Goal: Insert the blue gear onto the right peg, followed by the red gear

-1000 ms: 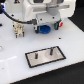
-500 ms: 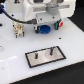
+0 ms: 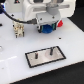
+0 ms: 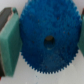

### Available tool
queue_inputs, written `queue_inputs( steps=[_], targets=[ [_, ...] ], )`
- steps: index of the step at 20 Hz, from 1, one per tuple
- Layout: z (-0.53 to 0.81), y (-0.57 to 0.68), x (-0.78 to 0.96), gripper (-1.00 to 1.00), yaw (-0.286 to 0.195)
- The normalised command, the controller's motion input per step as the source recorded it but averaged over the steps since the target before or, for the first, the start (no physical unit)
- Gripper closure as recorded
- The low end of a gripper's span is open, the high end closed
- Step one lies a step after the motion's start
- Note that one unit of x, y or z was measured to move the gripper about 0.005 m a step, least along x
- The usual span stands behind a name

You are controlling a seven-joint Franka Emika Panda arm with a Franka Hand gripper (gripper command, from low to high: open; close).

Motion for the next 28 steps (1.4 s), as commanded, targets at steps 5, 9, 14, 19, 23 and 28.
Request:
queue_inputs(
  steps=[5,9,14,19,23,28],
  targets=[
    [0.50,0.01,0.12,1.00,0.000],
    [0.59,-0.01,0.45,1.00,0.000],
    [0.53,-0.06,0.68,1.00,0.000],
    [0.50,-0.08,0.79,1.00,0.000],
    [0.45,-0.12,0.83,1.00,0.000],
    [0.34,-0.14,0.86,1.00,0.000]
  ],
)
